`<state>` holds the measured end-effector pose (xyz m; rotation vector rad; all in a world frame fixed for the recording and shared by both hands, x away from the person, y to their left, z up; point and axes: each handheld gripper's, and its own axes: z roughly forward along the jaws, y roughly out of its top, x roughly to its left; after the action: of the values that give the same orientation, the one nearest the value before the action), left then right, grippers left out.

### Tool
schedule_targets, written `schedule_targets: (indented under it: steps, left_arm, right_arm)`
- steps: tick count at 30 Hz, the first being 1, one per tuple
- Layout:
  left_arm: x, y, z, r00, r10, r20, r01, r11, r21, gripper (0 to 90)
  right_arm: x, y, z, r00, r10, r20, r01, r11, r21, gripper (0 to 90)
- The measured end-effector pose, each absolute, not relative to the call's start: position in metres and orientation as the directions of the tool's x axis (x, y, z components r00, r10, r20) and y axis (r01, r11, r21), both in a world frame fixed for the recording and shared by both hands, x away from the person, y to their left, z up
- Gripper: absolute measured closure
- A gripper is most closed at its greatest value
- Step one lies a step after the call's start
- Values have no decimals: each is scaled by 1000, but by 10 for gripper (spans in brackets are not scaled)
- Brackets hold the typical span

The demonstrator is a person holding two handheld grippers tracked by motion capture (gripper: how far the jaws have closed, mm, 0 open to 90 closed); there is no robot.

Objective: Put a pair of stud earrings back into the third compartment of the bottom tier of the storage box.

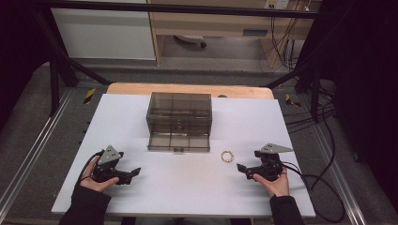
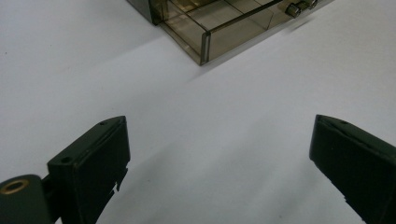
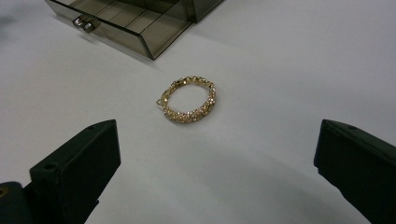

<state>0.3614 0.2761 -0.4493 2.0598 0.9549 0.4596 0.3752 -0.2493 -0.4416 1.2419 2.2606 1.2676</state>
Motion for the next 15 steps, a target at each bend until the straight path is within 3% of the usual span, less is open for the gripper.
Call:
schedule_targets:
  steps: [15]
  left_arm:
    - [361, 283, -450, 648, 761, -33, 478, -373, 795, 51]
  right_arm:
    - [393, -225, -434, -578, 799, 165, 573, 254, 779, 100]
